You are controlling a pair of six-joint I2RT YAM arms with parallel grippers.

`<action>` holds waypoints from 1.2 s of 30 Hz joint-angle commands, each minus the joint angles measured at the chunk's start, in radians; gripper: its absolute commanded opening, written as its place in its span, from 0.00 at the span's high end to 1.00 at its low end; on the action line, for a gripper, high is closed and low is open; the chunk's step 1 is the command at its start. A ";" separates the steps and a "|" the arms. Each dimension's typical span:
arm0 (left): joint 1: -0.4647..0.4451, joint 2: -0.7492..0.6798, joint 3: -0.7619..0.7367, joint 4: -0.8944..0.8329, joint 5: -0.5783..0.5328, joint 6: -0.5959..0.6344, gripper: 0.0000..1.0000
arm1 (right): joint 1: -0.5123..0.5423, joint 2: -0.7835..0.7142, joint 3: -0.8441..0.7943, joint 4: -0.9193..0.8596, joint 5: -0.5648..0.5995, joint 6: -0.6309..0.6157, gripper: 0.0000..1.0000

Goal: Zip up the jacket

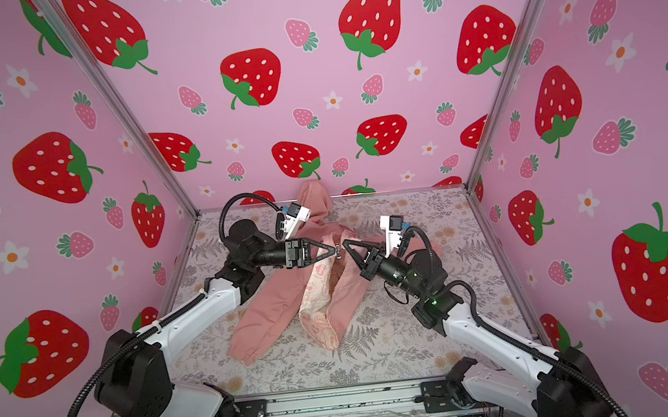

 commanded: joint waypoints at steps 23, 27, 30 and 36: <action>0.005 0.009 0.002 0.112 0.045 -0.086 1.00 | 0.017 0.011 0.012 0.130 -0.020 0.015 1.00; 0.004 0.008 0.003 0.112 0.045 -0.089 1.00 | 0.019 0.016 0.018 0.132 -0.020 0.014 1.00; 0.004 0.008 0.001 0.112 0.044 -0.091 1.00 | 0.021 0.019 0.018 0.140 -0.022 0.015 1.00; 0.004 0.010 -0.002 0.122 0.045 -0.099 1.00 | 0.022 0.030 0.027 0.147 -0.025 0.015 1.00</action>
